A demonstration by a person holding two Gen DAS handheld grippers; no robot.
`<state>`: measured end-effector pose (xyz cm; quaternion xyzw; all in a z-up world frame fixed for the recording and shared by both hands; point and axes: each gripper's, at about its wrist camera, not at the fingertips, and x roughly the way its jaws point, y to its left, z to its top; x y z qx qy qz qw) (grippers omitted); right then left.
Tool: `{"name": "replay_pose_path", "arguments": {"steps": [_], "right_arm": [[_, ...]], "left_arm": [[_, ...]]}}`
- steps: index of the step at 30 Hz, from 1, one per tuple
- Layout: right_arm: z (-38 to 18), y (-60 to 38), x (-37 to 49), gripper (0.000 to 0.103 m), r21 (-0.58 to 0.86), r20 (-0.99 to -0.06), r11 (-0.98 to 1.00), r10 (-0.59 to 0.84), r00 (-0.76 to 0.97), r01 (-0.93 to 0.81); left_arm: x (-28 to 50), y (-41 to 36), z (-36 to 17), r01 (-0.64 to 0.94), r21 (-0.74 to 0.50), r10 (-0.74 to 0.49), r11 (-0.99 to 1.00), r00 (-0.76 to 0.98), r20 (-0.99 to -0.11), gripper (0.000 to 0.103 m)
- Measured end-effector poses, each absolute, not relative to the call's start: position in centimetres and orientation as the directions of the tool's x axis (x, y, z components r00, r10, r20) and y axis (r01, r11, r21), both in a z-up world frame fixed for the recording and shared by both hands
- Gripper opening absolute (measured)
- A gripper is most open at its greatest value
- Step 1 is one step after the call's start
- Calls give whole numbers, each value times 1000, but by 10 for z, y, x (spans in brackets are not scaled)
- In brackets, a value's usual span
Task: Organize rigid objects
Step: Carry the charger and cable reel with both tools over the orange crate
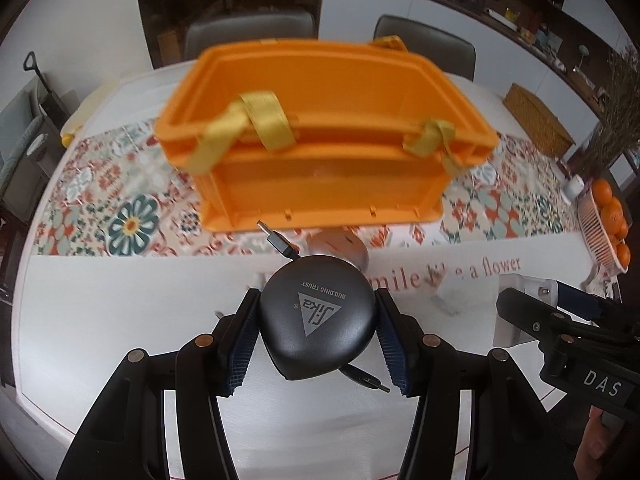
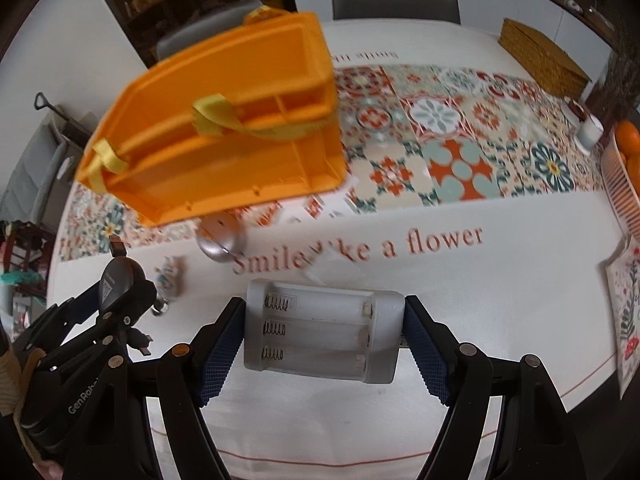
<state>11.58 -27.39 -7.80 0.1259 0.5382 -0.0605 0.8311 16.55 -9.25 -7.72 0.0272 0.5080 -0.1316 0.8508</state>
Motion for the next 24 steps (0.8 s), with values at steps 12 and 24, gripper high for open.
{"name": "replay_pose_path", "arguments": {"steps": [12,24], "right_arm": [[-41,-251,138,78,168,-870,967,54,491,190],[-8,-234,170,78,170,-827,970,45,560,172]], "left_arm": [[184,-71,-38,241,-78,-198,967,526,-827,55],[217,-59,-9,255,-72,-210,964,571,-793,55]]}}
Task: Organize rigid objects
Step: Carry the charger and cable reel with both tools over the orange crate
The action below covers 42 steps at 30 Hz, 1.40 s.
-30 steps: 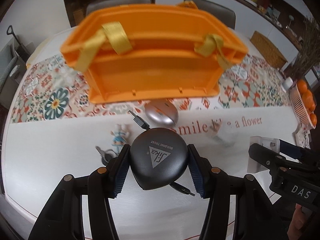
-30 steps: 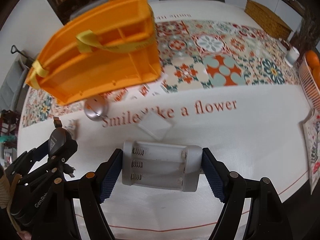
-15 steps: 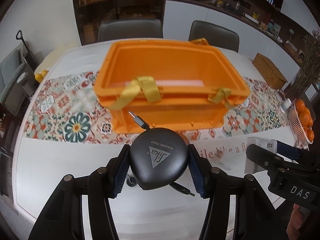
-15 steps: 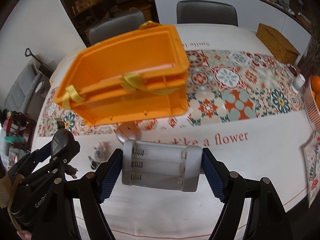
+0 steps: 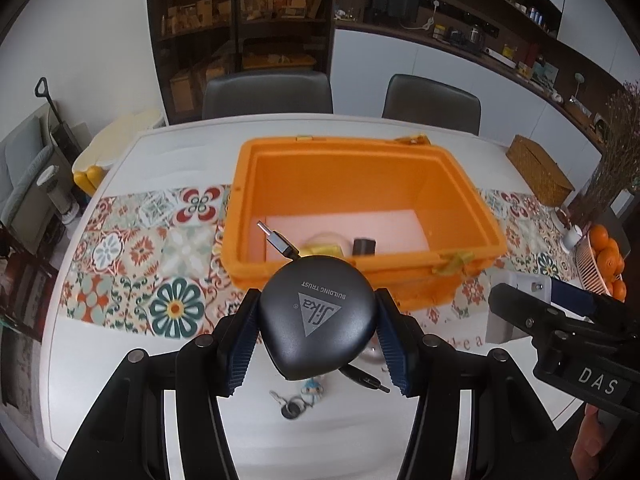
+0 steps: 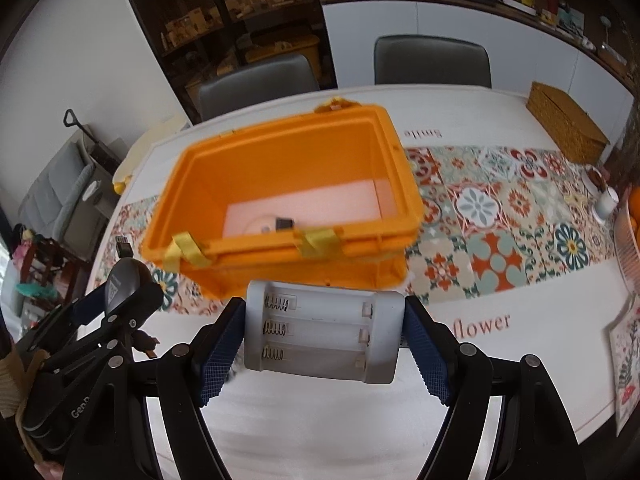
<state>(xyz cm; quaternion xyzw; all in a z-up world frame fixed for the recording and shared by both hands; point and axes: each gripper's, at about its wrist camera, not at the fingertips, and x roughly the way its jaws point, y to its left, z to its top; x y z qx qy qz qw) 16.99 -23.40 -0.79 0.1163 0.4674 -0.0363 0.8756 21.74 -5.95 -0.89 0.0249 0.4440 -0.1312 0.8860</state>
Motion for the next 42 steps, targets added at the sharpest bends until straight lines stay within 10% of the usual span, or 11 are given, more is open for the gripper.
{"name": "replay_pose_path", "arguments": {"steps": [42], "right_arm": [[-33,-235,322,78,76,-900,974,-25,434,214]], "left_arm": [[362,-84,-54,337,-24,-176,941,428,-887,56]]}}
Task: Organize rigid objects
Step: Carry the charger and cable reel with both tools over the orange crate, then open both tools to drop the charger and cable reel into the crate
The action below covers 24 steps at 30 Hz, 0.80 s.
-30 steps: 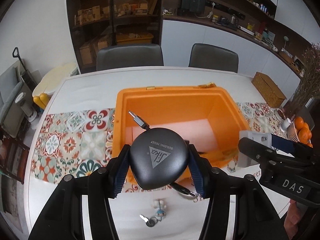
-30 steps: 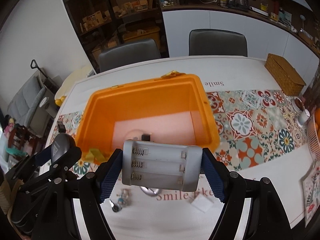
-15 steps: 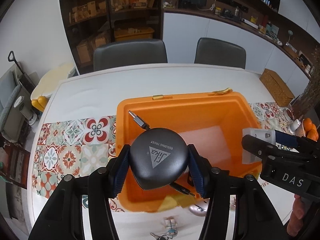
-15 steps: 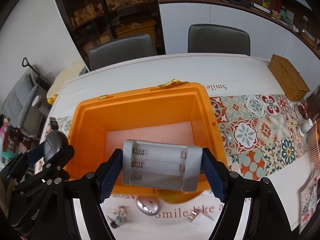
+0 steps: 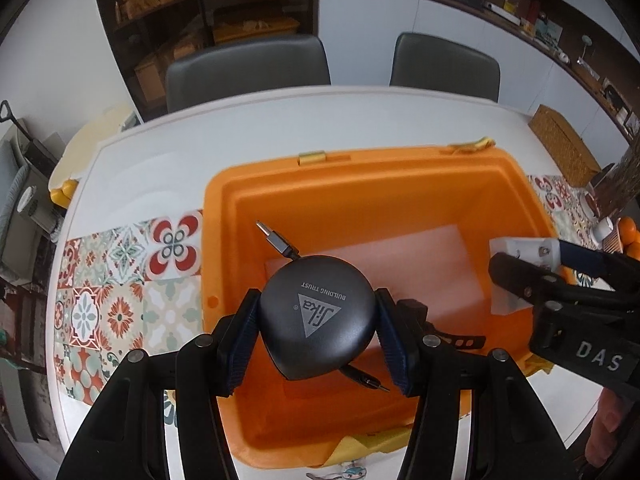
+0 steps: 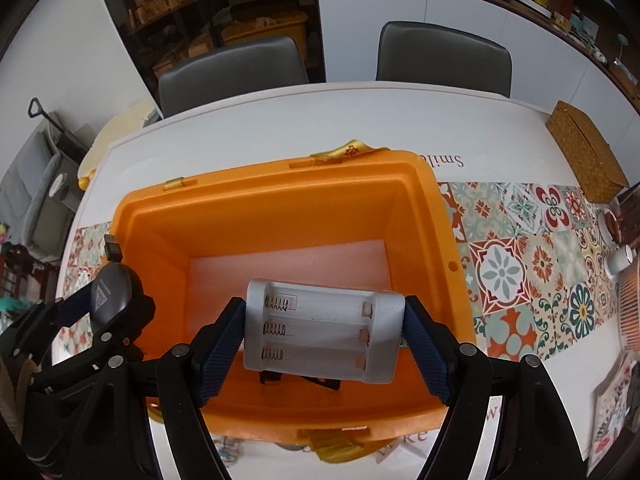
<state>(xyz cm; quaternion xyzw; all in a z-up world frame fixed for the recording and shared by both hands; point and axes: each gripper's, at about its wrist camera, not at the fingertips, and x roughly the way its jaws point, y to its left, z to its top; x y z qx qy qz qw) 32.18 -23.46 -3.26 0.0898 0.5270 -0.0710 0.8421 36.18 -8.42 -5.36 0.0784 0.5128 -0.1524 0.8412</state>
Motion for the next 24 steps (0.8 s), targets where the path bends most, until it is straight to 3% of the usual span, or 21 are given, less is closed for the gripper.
{"name": "replay_pose_path", "arguments": {"steps": [7,12,15,17,24], "right_arm": [[-39,-238,325,78,68,-907,973,-33,419,223],[-41,-239,326,78,74,-909,971,-27,416,225],[-42,-239,327,80,70,-913,970,-32,407,233],[-41,-239,326,87,68,-913,968,-38,407,243],[-36,-241,309,87,89,-909,957,-35,416,277]], "left_arm": [[363,-81,-55,317,-6,-153,948,440,-885,58],[357,-70,-45,265,-7,-137,964,473,-870,75],[352,-63,-36,237,-5,-126,972,498,-858,80],[350,-59,-31,227,-13,-129,974,506,-853,81],[336,-50,-20,208,-20,-131,978,532,-837,83]]}}
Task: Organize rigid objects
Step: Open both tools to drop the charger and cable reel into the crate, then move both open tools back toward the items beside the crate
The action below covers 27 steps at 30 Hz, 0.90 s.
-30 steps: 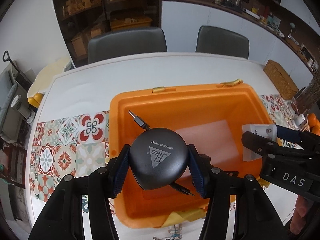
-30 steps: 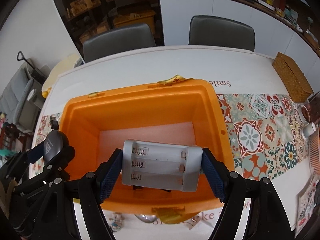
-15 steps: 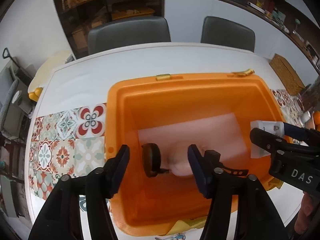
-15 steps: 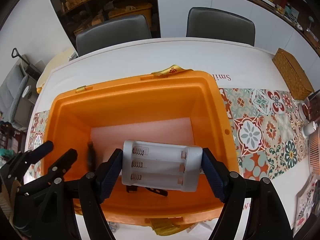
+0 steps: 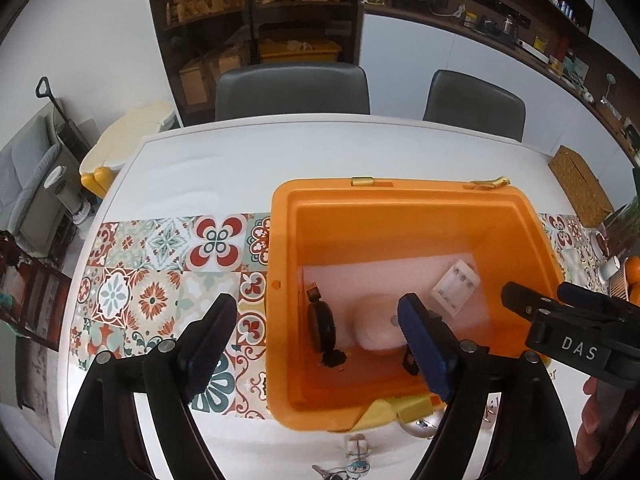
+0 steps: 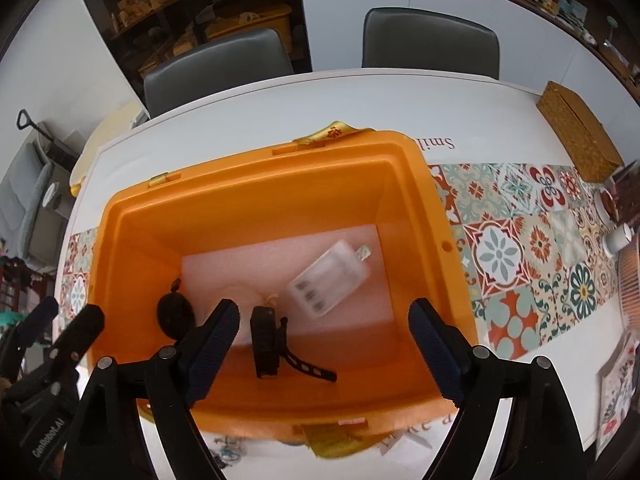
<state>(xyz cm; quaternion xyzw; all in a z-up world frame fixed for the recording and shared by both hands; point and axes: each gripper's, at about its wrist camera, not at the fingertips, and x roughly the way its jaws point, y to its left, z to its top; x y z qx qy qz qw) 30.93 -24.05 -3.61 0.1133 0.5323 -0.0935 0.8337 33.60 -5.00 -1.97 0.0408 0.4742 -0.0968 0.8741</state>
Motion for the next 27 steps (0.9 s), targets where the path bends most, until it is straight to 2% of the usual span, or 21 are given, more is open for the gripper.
{"name": "replay_pose_path", "arguments": {"steps": [13,27], "right_arm": [[-4,-242,256,87,76,-862,955,-82,501,288],[-10,-252,205,87,112,-864,965,-24,503,238]], "left_arm": [[290,-50,-7,187,-39,-139,981,554,-821,83],[232,-60,-10,147,-66,-137,987,548,-825,86]]}}
